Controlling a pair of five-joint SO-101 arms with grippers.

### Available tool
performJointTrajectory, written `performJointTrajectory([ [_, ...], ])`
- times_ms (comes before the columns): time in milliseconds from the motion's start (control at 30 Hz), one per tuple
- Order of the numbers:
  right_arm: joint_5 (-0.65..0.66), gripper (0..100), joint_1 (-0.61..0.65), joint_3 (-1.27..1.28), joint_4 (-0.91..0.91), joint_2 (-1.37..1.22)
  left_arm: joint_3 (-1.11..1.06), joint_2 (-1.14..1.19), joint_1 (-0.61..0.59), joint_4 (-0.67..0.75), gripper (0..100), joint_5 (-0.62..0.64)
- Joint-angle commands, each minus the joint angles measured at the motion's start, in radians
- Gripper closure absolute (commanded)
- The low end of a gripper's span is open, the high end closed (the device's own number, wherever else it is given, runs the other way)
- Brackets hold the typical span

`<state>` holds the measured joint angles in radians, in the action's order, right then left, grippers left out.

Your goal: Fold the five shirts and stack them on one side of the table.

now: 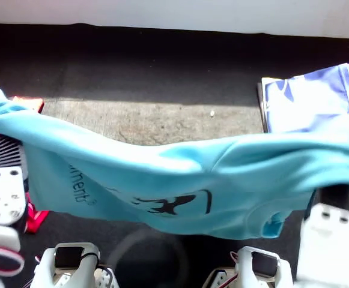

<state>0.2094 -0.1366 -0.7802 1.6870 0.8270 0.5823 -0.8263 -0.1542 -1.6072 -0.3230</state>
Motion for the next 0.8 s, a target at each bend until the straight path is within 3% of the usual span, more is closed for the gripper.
performJointTrajectory([
  [0, -0.003, 99.2, -0.008, 0.008, -0.059, -0.157, -0.102, 0.010, -0.012, 0.017, 99, -0.003],
  [100, -0.003, 99.2, -0.001, 0.008, -0.099, -0.303, -0.255, 0.012, -0.012, 0.051, 99, -0.008],
  [400, -0.003, 99.2, 0.150, 0.001, -0.255, -0.708, -0.702, 0.061, -0.012, 0.393, 99, -0.009],
  [600, -0.003, 99.2, 0.160, -0.001, -0.395, -0.921, -0.636, 0.303, -0.070, 0.497, 99, -0.009],
  [767, -0.003, 99.2, 0.160, -0.002, -0.545, -1.053, -0.404, 0.570, -0.085, 0.509, 99, -0.025],
])
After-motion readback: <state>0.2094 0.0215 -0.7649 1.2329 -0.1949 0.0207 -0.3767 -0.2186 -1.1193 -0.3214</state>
